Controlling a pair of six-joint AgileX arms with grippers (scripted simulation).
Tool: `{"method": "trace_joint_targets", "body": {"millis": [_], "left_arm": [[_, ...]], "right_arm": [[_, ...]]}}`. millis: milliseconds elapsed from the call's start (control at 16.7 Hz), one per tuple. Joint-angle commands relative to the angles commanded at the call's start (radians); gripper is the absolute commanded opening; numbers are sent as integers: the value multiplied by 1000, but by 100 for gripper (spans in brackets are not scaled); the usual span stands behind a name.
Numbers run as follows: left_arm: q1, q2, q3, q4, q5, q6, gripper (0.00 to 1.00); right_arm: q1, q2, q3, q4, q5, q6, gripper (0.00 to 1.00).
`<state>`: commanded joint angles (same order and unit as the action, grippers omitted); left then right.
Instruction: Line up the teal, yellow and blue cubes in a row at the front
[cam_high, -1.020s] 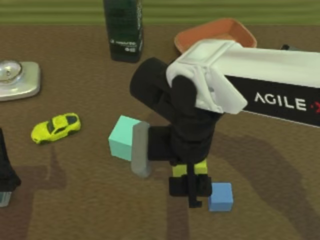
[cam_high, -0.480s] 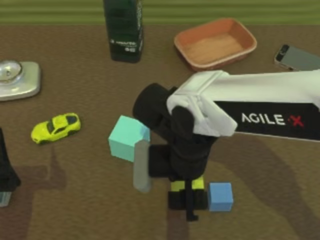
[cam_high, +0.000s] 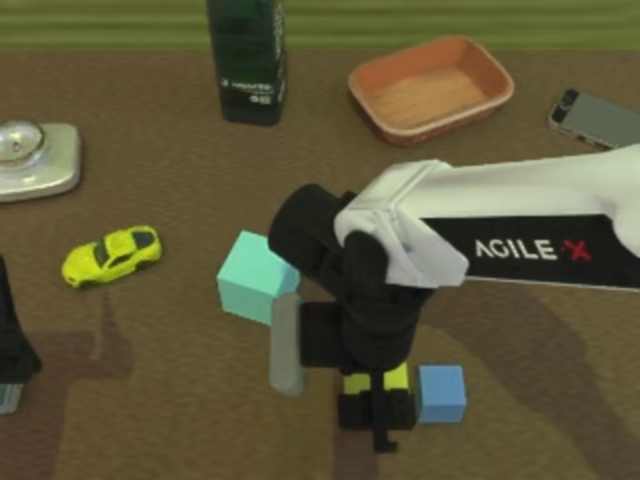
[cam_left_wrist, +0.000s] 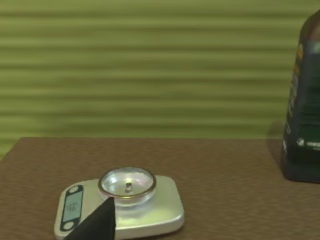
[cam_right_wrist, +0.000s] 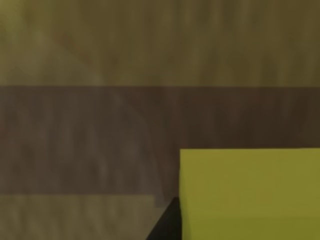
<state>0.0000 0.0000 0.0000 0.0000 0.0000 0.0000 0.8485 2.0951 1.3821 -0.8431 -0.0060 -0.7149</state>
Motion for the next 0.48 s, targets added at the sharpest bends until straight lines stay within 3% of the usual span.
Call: {"method": "trace_joint_targets", "body": {"millis": [480], "left_arm": [[0,0,0,0,0,0,100]], "right_arm": [[0,0,0,0,0,0,75]]}}
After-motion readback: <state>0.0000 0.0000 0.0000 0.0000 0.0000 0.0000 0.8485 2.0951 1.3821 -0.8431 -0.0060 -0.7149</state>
